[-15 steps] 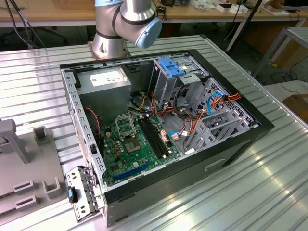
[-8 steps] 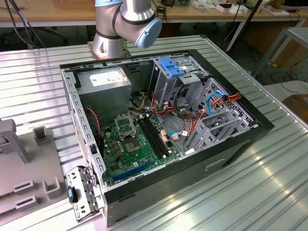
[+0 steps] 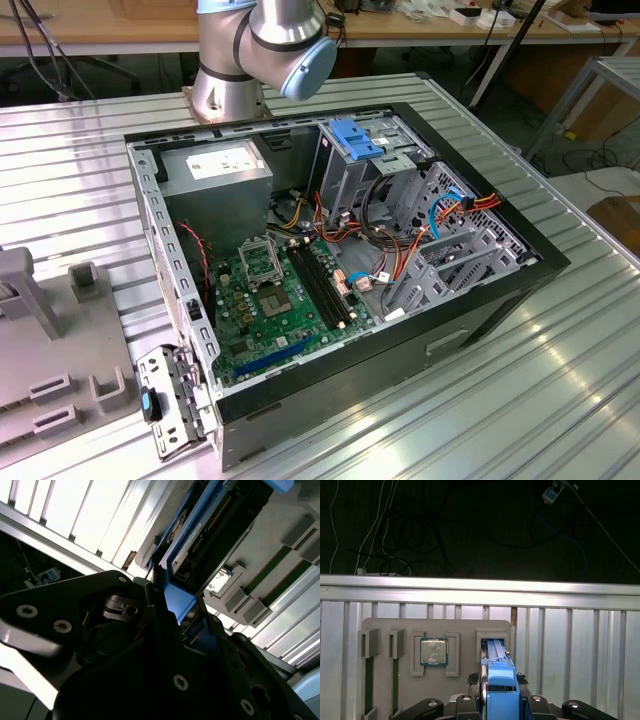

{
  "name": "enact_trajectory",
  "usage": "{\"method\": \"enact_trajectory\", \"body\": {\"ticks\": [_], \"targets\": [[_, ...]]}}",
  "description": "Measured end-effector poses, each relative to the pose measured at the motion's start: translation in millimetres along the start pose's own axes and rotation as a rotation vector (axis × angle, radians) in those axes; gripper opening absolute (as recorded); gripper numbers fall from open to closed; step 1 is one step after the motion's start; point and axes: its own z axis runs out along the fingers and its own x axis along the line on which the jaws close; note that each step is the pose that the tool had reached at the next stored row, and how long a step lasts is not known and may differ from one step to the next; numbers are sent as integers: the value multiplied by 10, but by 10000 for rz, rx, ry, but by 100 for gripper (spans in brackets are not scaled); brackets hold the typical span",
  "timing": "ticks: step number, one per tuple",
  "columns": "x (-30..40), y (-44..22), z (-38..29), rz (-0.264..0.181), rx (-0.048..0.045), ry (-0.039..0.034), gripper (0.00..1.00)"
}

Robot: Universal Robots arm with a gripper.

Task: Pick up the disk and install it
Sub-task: 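Pick up the disk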

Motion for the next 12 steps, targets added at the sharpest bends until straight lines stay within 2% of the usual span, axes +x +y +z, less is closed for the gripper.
{"method": "enact_trajectory", "body": {"ticks": [8, 12], "targets": [[0, 0, 0, 464, 8, 3, 37], [0, 0, 0, 506, 9, 3, 37]]}}
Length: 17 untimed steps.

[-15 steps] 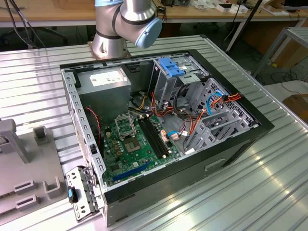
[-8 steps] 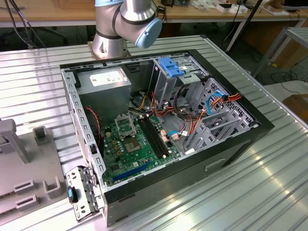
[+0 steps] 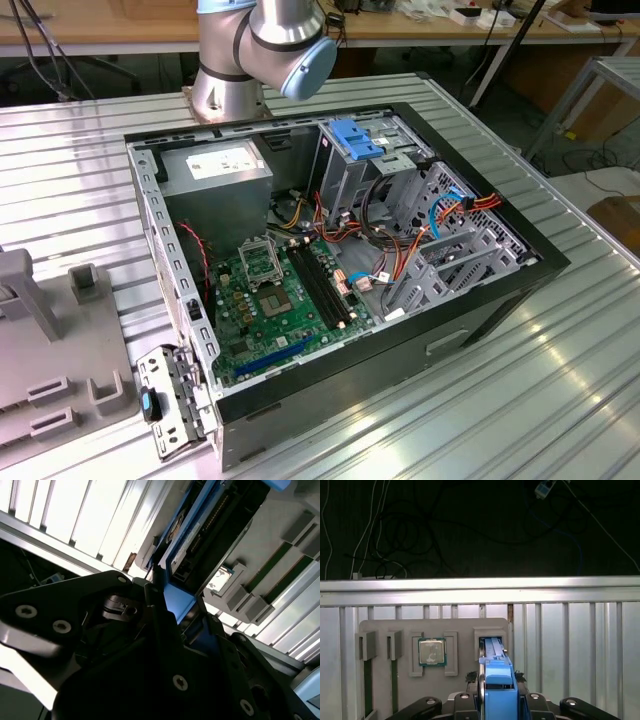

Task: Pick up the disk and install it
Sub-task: 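Pick up the disk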

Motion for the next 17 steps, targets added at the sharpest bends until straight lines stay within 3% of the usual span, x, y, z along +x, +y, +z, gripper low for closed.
{"method": "enact_trajectory", "body": {"ticks": [12, 17], "targets": [[-2, 0, -5, -146, 2, -3, 37], [-3, -1, -98, -147, -2, 0, 37]]}}
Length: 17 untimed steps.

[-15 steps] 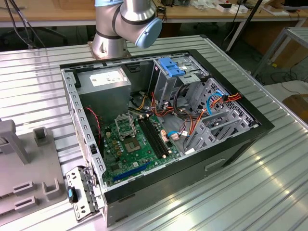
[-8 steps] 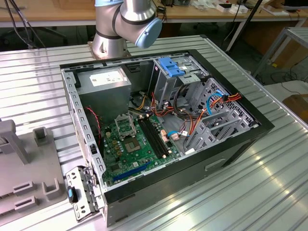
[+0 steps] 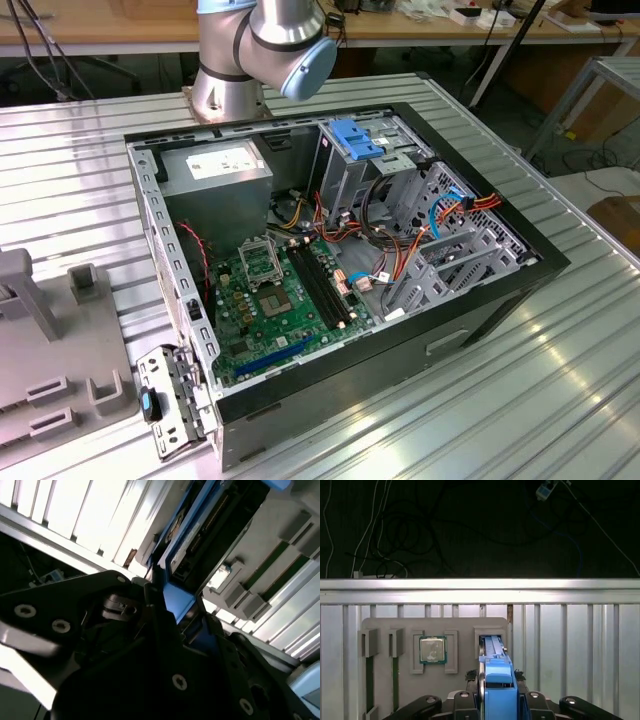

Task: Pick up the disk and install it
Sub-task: 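Pick up the disk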

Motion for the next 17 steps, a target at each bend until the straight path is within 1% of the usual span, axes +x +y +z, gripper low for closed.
{"method": "enact_trajectory", "body": {"ticks": [1, 2, 4, 7, 8, 11, 13, 14, 17], "targets": [[0, 0, -16, 0, 1, -1, 37], [-1, 0, -47, 1, 0, 0, 37], [-1, 0, -77, 0, 0, 0, 37], [-3, -1, -150, 1, 1, -1, 37], [-4, -1, -207, 1, 0, -1, 37], [-6, -2, -342, 1, 1, -1, 37], [-7, -2, -399, 1, 0, -1, 37], [-8, -2, -442, 1, -1, -1, 37], [-9, -3, -540, 0, 1, 0, 37]]}}
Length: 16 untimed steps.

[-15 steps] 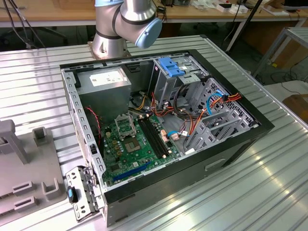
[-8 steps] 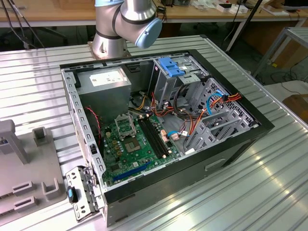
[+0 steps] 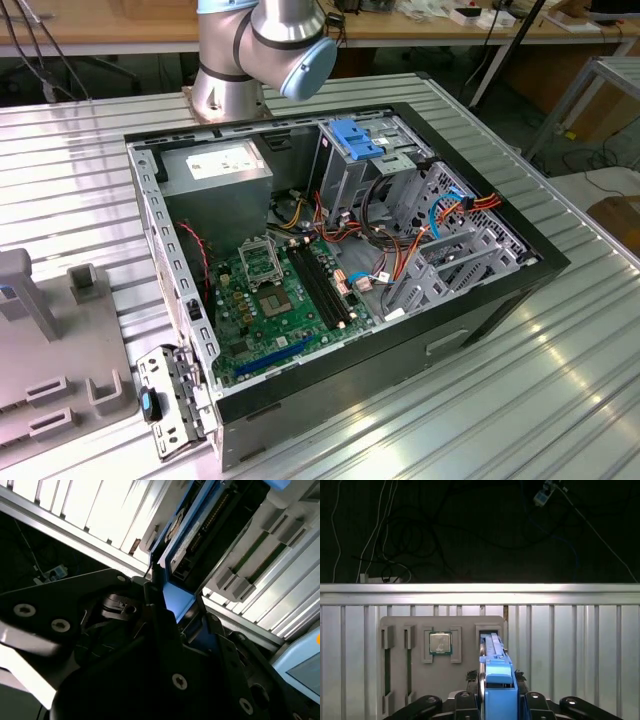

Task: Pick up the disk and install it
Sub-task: 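Pick up the disk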

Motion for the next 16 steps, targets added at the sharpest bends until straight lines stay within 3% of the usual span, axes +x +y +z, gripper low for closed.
{"method": "enact_trajectory", "body": {"ticks": [5, 6, 16], "targets": [[-3, -1, -183, 0, -1, 0, 37], [-5, -1, -264, 0, -1, 0, 37], [-5, -2, -311, 0, -2, 0, 37]]}}
